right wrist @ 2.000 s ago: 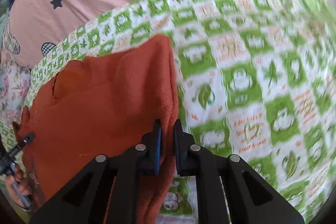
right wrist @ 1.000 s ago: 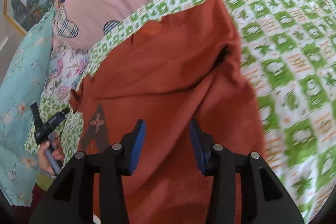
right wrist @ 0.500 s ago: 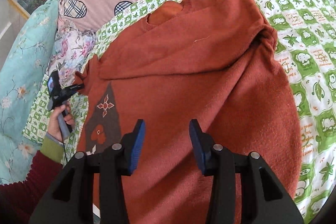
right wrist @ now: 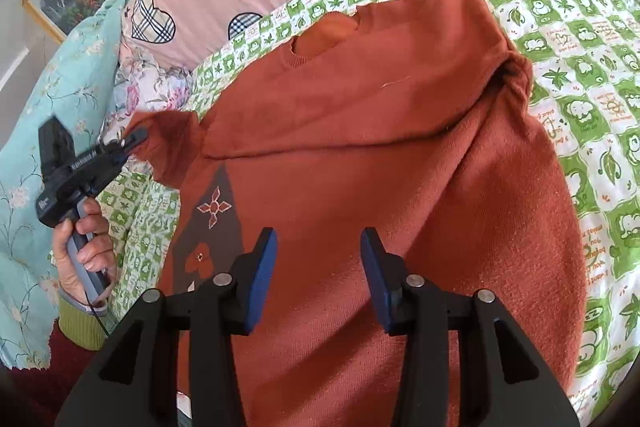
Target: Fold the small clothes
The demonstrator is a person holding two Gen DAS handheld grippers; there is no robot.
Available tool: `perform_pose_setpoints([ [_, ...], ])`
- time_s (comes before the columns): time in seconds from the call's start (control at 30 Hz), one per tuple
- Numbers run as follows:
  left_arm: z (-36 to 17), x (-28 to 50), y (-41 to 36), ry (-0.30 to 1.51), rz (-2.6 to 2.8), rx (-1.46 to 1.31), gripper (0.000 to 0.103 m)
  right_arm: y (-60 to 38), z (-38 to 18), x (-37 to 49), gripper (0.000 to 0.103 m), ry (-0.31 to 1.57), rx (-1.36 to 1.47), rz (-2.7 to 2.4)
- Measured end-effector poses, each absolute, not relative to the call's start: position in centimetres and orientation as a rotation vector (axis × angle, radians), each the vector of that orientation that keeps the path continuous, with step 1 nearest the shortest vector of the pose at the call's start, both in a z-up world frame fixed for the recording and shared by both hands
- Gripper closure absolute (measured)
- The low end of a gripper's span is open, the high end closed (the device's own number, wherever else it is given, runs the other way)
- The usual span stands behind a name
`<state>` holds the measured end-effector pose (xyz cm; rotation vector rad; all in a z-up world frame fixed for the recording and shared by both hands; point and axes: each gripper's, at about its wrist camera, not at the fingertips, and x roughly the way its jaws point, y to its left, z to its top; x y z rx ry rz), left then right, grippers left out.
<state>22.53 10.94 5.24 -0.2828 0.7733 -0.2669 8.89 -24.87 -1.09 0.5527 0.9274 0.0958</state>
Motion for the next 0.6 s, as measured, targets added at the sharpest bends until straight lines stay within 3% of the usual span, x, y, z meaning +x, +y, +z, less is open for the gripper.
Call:
perform_pose_setpoints([
  [0.23, 5.2, 25.6, -2.8, 0.821, -0.528, -0.249, 0.093, -27.4, -1.2, 7.3, 0.058, 0.913, 0.596, 0.035],
  [0.47, -0.7, 29.2, -11.4, 0.966, -0.562, -0.169, 0.09, -29.3, -0.9, 6.8, 0.058, 0.903, 0.603, -0.011],
  [0.53, -2.0, 29.3, -11.6, 1.005, -0.54, -0.159, 0.084, -29.3, -0.8, 7.3, 0.058, 0.902, 0.602, -0.006],
  [0.6, -2.3, 28.5, -10.8, 1.008, -0.564, -0.188, 0.065, -29.1, -0.9, 8.1, 0.054, 0.906, 0.596, 0.004],
])
